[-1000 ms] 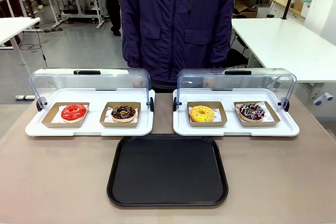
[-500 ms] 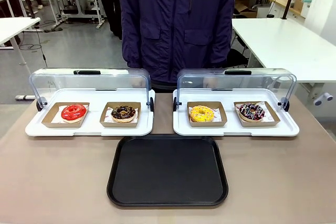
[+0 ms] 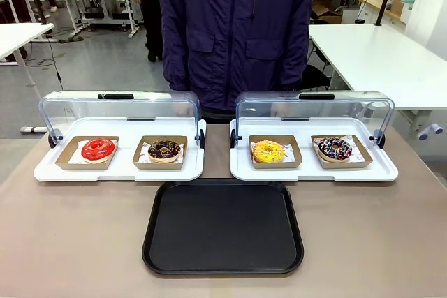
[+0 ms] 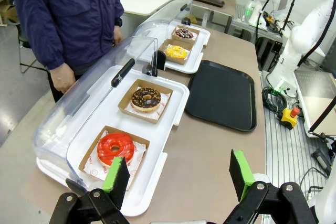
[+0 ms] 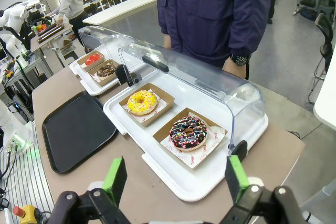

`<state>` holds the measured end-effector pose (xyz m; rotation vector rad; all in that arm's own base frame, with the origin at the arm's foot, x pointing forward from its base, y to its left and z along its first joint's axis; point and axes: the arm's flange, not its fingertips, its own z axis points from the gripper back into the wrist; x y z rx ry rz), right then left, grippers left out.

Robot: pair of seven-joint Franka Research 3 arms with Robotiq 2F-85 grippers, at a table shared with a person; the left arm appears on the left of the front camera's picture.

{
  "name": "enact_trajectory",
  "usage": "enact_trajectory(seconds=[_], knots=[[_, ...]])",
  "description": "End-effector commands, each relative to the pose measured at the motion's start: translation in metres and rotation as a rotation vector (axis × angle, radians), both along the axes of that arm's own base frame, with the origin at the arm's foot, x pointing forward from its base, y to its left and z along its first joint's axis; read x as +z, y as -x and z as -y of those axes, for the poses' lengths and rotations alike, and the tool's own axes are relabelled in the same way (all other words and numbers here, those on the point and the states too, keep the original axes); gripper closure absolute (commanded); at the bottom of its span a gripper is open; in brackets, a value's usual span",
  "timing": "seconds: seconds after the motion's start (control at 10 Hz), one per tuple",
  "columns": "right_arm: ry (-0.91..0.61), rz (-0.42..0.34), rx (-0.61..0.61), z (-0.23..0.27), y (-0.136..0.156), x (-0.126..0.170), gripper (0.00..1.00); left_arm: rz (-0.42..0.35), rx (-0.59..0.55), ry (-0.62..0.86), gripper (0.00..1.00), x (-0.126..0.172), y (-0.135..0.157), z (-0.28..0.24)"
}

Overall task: Move the fourth donut from the left to the tray.
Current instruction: Pick up the Paper togo box containing the Donut indicated by the person and place it on the Handle tray.

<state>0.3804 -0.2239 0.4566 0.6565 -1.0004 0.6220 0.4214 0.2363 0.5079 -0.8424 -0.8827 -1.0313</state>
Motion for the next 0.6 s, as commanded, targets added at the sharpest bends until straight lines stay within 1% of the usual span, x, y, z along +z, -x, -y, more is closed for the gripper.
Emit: enact_trajectory(seconds=[0.0,0.5], knots=[[-0.009,0.037,0.005,0.001,-0.0039,0.0001,0.0,-0.002,0.007,-0.012,0.0,0.0017,0.0036,0.0026],[-0.009,0.037,0.005,0.001,-0.0039,0.0001,0.0,-0.002,0.007,-0.012,0.0,0.0017,0.0036,0.0026]])
